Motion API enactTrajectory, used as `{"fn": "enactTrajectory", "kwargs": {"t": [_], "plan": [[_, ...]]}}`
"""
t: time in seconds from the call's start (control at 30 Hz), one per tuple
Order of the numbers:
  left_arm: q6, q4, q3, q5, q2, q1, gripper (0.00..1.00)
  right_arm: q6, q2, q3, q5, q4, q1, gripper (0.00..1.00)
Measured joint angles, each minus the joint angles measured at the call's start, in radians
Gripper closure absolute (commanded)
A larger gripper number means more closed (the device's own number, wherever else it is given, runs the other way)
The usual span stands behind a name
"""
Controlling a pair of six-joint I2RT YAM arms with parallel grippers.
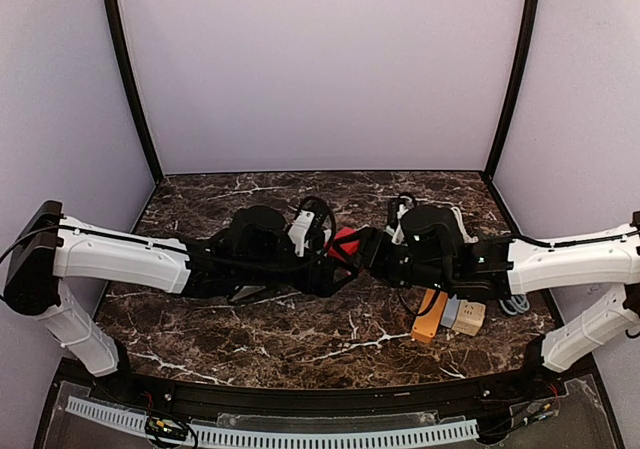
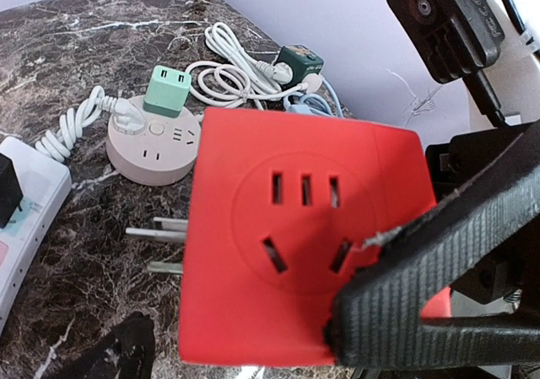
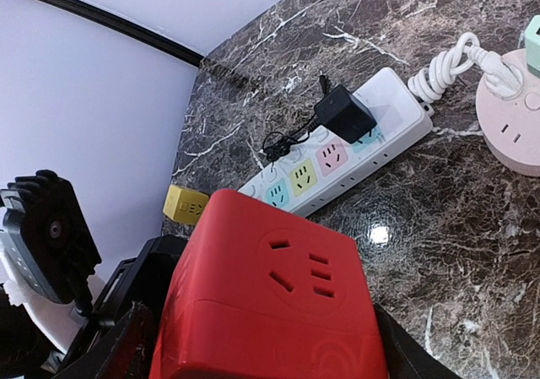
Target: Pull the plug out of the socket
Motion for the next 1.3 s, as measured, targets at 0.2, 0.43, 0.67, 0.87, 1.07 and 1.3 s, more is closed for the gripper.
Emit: {"fn": "enactTrajectory", "kwargs": {"t": [0.2, 0.43, 0.67, 0.87, 1.07, 1.3], "plan": [[0.005, 0.013, 0.022, -0.001, 0.021, -0.001, 0.27, 0.0, -0.026, -0.01, 0.019, 0.002, 0.002, 1.0], [0.014, 0.024, 0.04, 0.008, 0.047, -0.005, 0.27, 0.0, -0.04, -0.024, 0.026, 0.001, 0.002, 1.0], [0.055, 0.013, 0.062, 0.022, 0.062, -0.009, 0.51, 0.011, -0.044, -0.034, 0.026, 0.002, 0.003, 1.0], [0.07, 0.007, 0.064, 0.015, 0.066, -0.016, 0.74, 0.026, -0.05, -0.042, 0.027, 0.001, 0.004, 0.97], [0.068, 0.003, 0.064, 0.001, 0.066, -0.019, 0.91, 0.045, -0.051, -0.055, 0.027, 0.014, 0.004, 0.54], [0.063, 0.003, 0.063, -0.01, 0.064, -0.031, 0.99, 0.044, -0.082, -0.093, 0.026, 0.037, 0.006, 0.1]]}}
